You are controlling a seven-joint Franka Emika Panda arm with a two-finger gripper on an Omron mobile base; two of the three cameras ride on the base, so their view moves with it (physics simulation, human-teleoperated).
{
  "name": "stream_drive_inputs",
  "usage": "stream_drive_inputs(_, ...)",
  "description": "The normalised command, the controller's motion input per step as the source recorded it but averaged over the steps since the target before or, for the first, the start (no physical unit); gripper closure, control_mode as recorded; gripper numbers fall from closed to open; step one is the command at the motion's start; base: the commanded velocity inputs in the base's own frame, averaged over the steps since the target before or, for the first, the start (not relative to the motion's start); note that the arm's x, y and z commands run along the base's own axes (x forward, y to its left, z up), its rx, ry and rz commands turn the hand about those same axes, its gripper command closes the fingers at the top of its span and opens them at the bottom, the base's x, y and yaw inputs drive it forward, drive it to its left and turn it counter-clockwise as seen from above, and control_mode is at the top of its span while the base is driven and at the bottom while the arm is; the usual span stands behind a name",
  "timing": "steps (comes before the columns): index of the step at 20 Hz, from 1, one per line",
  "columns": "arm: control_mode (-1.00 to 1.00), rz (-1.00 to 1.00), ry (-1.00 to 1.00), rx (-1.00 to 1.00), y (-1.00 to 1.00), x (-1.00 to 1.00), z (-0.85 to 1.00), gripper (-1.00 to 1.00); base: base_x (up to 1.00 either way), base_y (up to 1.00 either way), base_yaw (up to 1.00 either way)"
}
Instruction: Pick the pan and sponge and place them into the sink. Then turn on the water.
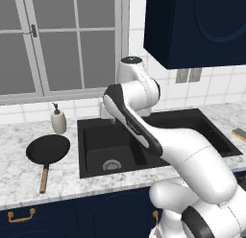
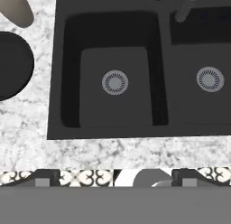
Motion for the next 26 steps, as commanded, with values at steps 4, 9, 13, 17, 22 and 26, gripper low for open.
stream_drive_inputs(4,-1.0,0.03,0.14,-0.09,1.0,-0.06,-0.3,-1.0,0.0,0.0,0.0)
stream_drive_inputs(9,-1.0,0.04,0.04,-0.05,1.0,-0.09,-0.64,-1.0,0.0,0.0,0.0)
stream_drive_inputs(13,-1.0,0.03,0.16,-0.02,0.9,0.0,-0.61,-1.0,0.0,0.0,0.0)
stream_drive_inputs(17,-1.0,0.0,0.08,-0.02,0.9,0.23,-0.43,-1.0,0.0,0.0,0.0)
stream_drive_inputs(22,-1.0,0.03,0.0,0.0,0.75,0.12,-0.26,-1.0,0.0,0.0,0.0)
stream_drive_inputs(26,-1.0,0.1,0.0,0.0,0.5,0.0,-0.41,-1.0,0.0,0.0,0.0)
